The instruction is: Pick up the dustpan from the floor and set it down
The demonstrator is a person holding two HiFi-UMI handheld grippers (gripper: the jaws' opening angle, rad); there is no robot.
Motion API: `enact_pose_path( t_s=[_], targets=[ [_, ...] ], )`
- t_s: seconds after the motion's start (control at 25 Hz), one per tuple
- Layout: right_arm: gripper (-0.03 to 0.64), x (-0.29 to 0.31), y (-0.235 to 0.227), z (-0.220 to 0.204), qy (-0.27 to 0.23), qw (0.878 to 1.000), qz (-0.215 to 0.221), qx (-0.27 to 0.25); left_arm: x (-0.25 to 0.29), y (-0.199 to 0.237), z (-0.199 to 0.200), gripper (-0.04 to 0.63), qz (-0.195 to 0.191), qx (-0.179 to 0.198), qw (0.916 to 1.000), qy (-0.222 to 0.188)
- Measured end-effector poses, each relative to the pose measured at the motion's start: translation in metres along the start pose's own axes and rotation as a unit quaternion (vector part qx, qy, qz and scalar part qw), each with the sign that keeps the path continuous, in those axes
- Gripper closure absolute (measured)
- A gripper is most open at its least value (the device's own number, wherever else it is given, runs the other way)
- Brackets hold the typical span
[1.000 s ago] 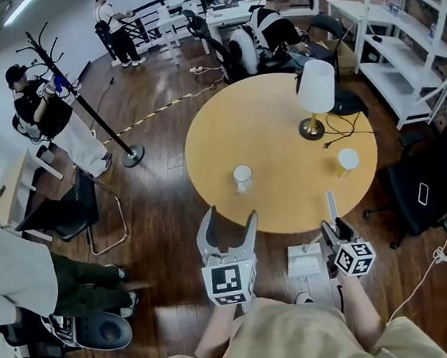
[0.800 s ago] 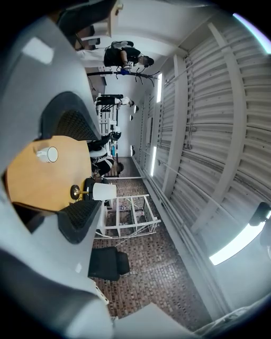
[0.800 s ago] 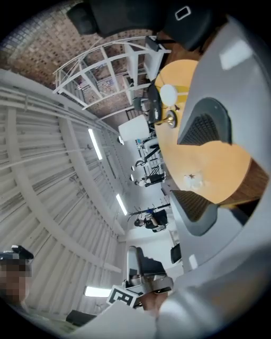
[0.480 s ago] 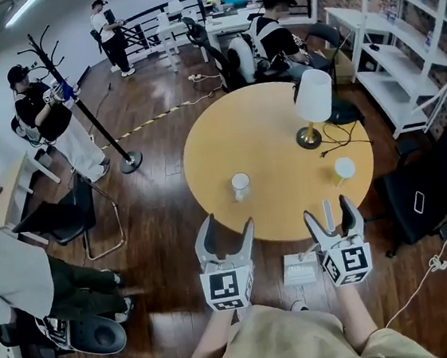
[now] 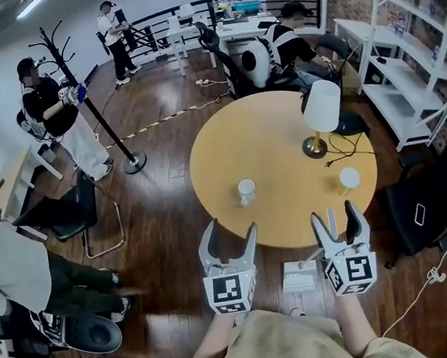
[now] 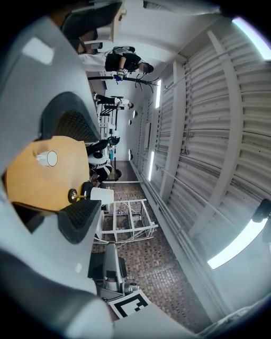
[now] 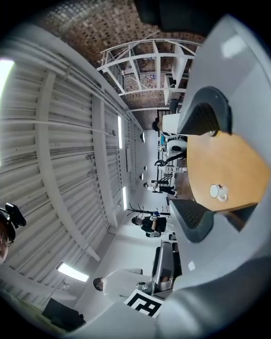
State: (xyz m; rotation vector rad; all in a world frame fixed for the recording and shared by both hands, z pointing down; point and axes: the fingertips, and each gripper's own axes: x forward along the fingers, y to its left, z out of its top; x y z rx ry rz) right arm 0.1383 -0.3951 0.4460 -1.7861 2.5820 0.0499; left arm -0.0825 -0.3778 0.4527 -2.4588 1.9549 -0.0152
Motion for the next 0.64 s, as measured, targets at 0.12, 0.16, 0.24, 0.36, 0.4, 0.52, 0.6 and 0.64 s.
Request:
enact_pose_path(
  t_s=[0.12, 0.16, 0.24, 0.36, 0.4, 0.52, 0.6, 0.64],
  targets=[
    [0.25, -0.001, 0.004, -0.003, 0.004, 1.0, 0.0, -0.001, -0.001, 0.002, -0.001, 0.264, -0.001, -0.002, 1.0, 0.001],
    [0.253, -0.001, 0.006, -0.004, 0.006, 1.0, 0.0, -0.003, -0.002, 0.003, -0.001, 0.264, -0.001, -0.002, 1.0, 0.001],
    [0.253, -0.001, 0.009, -0.006, 0.009, 1.0, -0.001, -0.005, -0.003, 0.005, -0.001, 0.265, -0.002, -0.003, 1.0, 0.003],
    [0.253, 0.0, 0.012, -0.008, 0.01, 1.0, -0.001, -0.006, -0.004, 0.007, -0.004, 0.265, -0.005, -0.006, 1.0, 0.005],
    [0.256, -0.001, 0.013, -0.009, 0.01, 1.0, -0.001, -0.007, -0.004, 0.007, -0.005, 0.265, -0.005, -0.006, 0.9999, 0.006],
    [0.262, -0.002, 0.018, -0.011, 0.012, 1.0, 0.002, -0.008, -0.006, 0.01, -0.007, 0.267, -0.006, -0.006, 0.9999, 0.008],
    [0.266, -0.002, 0.022, -0.012, 0.015, 1.0, 0.004, -0.009, -0.008, 0.013, -0.007, 0.268, -0.005, -0.006, 0.9999, 0.008],
    [0.27, -0.003, 0.024, -0.013, 0.017, 1.0, 0.005, -0.01, -0.009, 0.015, -0.007, 0.268, -0.004, -0.006, 0.9999, 0.008]
  ],
)
